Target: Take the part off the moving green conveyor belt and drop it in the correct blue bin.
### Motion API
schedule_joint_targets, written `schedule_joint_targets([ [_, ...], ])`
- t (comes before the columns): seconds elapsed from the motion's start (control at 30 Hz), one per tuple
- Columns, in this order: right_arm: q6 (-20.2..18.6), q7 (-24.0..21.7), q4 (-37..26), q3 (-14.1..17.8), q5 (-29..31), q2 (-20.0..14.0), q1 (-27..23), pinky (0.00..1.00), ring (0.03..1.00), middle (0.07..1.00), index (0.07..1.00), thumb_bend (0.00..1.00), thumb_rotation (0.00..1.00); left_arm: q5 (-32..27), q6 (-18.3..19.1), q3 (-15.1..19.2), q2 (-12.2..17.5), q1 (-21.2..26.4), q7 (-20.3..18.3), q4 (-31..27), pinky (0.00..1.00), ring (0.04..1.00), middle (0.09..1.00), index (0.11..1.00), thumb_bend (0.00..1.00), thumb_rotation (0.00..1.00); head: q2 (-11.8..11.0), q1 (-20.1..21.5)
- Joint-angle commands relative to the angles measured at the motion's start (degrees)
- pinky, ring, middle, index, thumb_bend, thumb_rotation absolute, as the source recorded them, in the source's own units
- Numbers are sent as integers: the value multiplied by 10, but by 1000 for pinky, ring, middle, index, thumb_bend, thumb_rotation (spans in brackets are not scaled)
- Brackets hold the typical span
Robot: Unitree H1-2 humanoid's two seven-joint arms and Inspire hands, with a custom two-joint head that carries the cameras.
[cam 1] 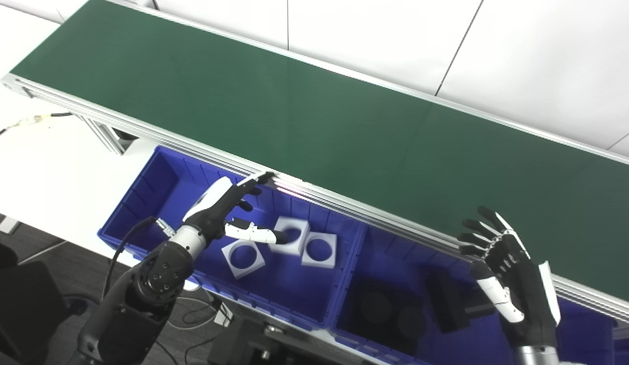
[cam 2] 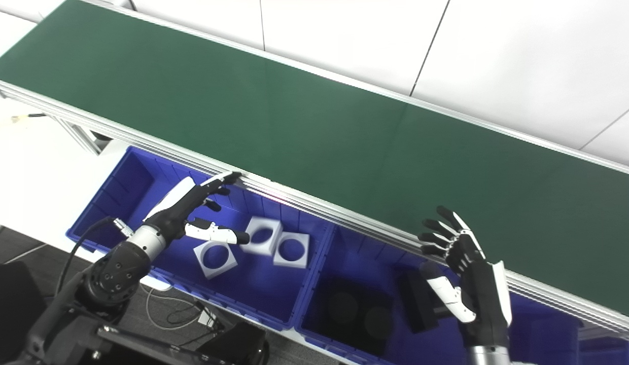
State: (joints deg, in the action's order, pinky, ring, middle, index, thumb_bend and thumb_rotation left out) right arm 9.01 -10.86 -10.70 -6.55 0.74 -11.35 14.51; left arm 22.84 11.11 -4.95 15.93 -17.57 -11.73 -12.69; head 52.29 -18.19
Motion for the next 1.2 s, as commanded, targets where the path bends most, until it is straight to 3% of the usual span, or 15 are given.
schedule_joint_targets([
  [0.0, 8, -2, -17, 1, 5, 3, -2, 638, 716, 784, 872, 735, 644, -9, -26, 2, 14, 5, 4, -16, 764, 920, 974, 993, 1000, 563, -1, 1],
  [0.23, 12, -2, -15, 0, 3, 3, -1, 635, 712, 783, 872, 735, 646, -33, -44, 10, 3, 0, 17, -40, 770, 916, 977, 994, 1000, 582, -9, 10],
  [0.43, 19, -5, -9, -4, 5, 3, -1, 636, 713, 786, 870, 725, 636, -74, -90, 22, -42, 1, 50, -94, 635, 770, 837, 876, 1000, 600, -23, 24],
  [0.53, 19, -5, -7, -6, 4, 3, -1, 640, 717, 789, 868, 721, 630, -126, -106, 19, -55, 9, 37, -112, 628, 745, 805, 854, 1000, 607, -24, 26],
  [0.63, 20, -4, -5, -10, -1, 4, 0, 639, 715, 789, 863, 718, 624, -190, -93, -3, -74, 31, 10, -131, 631, 718, 765, 814, 1000, 626, -36, 42],
  [0.73, 27, -3, -1, -13, -8, 4, 0, 640, 717, 790, 862, 717, 628, -226, -91, -27, -89, 52, -7, -120, 615, 706, 755, 798, 998, 622, -41, 50],
  [0.87, 27, -1, 5, -17, -7, 8, 4, 648, 724, 793, 859, 725, 615, -229, -97, -62, -100, 75, -25, -81, 655, 738, 775, 802, 1000, 616, -55, 71],
  [1.17, 27, 3, -5, -26, -28, 18, 18, 664, 751, 803, 862, 735, 631, -205, -125, -86, -108, 100, -22, 2, 616, 700, 752, 789, 982, 627, -68, 101],
])
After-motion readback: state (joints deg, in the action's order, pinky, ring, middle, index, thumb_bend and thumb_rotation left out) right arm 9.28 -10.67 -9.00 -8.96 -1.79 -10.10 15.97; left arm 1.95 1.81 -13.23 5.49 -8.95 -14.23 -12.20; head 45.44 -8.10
